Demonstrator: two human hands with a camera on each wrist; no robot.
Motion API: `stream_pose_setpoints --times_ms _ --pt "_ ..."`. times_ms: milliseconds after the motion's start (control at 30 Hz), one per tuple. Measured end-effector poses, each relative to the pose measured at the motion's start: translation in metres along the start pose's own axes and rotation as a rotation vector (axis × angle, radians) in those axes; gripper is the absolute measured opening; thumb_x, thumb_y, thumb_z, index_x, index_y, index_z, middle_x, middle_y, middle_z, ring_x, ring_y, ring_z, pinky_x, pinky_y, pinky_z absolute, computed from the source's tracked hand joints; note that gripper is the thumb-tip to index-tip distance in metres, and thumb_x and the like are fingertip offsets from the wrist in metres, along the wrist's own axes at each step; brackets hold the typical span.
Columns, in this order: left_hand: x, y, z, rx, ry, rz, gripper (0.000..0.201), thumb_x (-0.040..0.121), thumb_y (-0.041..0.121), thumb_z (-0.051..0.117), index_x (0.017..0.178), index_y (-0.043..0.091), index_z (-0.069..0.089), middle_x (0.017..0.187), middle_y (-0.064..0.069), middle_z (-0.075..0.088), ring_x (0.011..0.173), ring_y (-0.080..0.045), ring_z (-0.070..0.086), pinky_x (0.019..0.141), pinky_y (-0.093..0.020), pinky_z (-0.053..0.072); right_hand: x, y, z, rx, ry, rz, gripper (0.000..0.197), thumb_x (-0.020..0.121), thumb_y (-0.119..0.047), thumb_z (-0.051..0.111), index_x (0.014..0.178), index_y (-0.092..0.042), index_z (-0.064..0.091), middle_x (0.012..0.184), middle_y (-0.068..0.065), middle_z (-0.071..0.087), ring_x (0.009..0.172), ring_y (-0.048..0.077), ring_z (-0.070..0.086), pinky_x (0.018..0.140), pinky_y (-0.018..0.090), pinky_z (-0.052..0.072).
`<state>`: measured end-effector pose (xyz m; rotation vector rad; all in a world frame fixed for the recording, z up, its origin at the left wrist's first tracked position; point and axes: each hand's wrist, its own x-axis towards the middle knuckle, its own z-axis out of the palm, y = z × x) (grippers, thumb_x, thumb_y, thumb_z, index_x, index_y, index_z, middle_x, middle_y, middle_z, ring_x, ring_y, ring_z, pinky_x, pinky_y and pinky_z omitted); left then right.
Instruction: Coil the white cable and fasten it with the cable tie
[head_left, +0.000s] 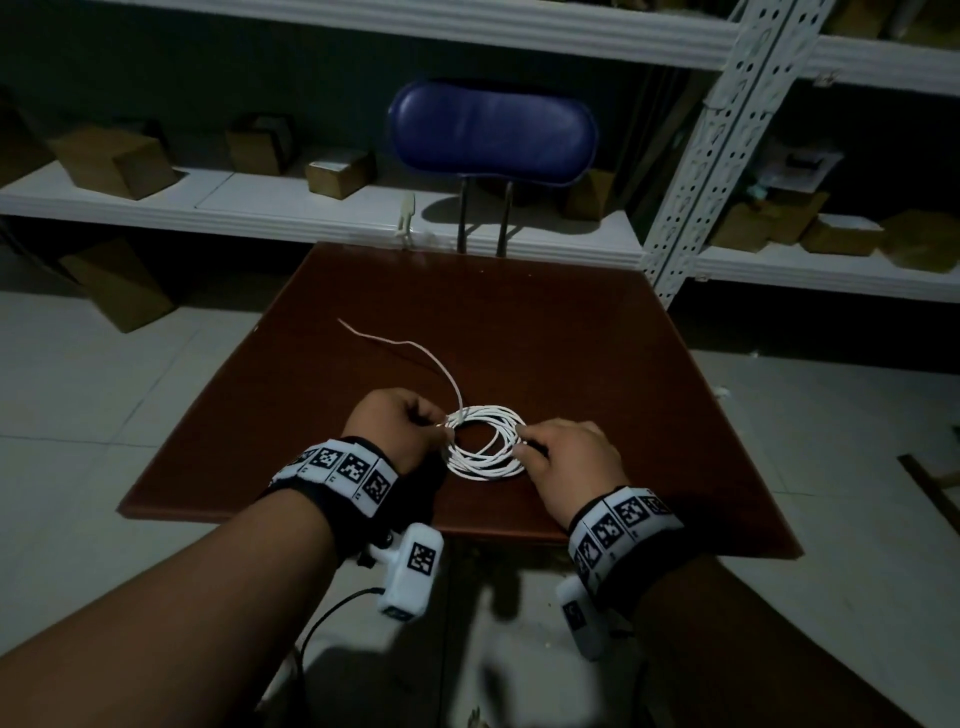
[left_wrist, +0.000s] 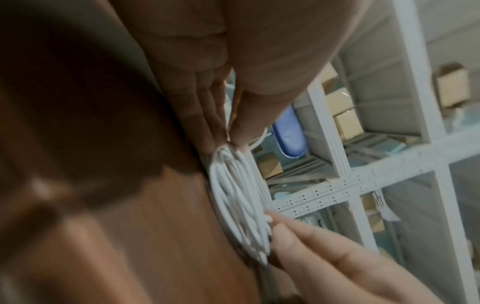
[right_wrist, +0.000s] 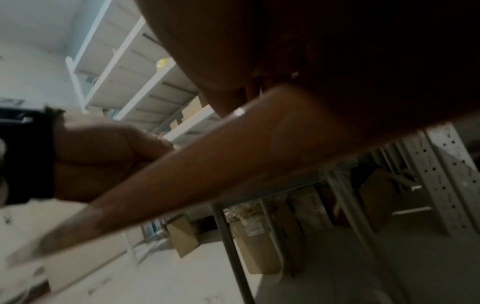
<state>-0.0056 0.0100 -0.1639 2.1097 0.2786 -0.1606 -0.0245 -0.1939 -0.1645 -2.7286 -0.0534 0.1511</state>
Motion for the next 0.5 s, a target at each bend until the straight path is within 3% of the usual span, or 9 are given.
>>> stream_pose_setpoints --times_ms 200,267,400,500 --pt "-0.004 0.004 0.005 -0.088 -0.041 -0.053 0.015 0.080 0.013 0.082 0.088 0.008 0.072 0.066 -0.004 0.075 0.054 -0.011 0.071 0.048 -0.021 0.053 0.002 -0.004 -0.004 0.038 -0.037 0.031 0.040 0.105 -0.033 0.038 0.143 -0.038 0.049 0.148 -0.014 0.051 0.141 0.016 0.038 0.112 0.045 0.026" --pt "-0.004 0.004 0.005 -0.082 -0.033 -0.055 0.016 0.079 0.015 0.083 0.089 0.011 0.071 0.069 -0.003 0.075 0.056 -0.010 0.071 0.045 -0.018 0.050 0.001 -0.006 -0.005 0.027 -0.061 0.030 0.041 0.105 -0.033 0.038 0.145 -0.039 0.045 0.150 -0.015 0.049 0.143 0.015 0.036 0.113 0.045 0.025" --pt "-0.003 0.003 0.004 -0.051 -0.004 -0.032 0.018 0.080 0.024 0.082 0.089 0.017 0.067 0.080 0.000 0.073 0.074 -0.015 0.071 0.056 -0.021 0.050 -0.001 -0.003 -0.005 0.147 -0.047 0.052 0.047 0.101 -0.035 0.046 0.148 -0.037 0.042 0.148 -0.008 0.052 0.139 0.020 0.043 0.116 0.047 0.031" --pt "-0.002 0.008 -0.005 -0.046 0.082 0.021 0.018 0.084 0.030 0.077 0.093 0.018 0.067 0.085 0.002 0.070 0.080 -0.015 0.068 0.064 -0.025 0.049 -0.004 -0.003 -0.013 0.341 0.080 0.070 0.048 0.099 -0.031 0.056 0.146 -0.030 0.048 0.142 -0.006 0.057 0.131 0.015 0.052 0.111 0.033 0.039"
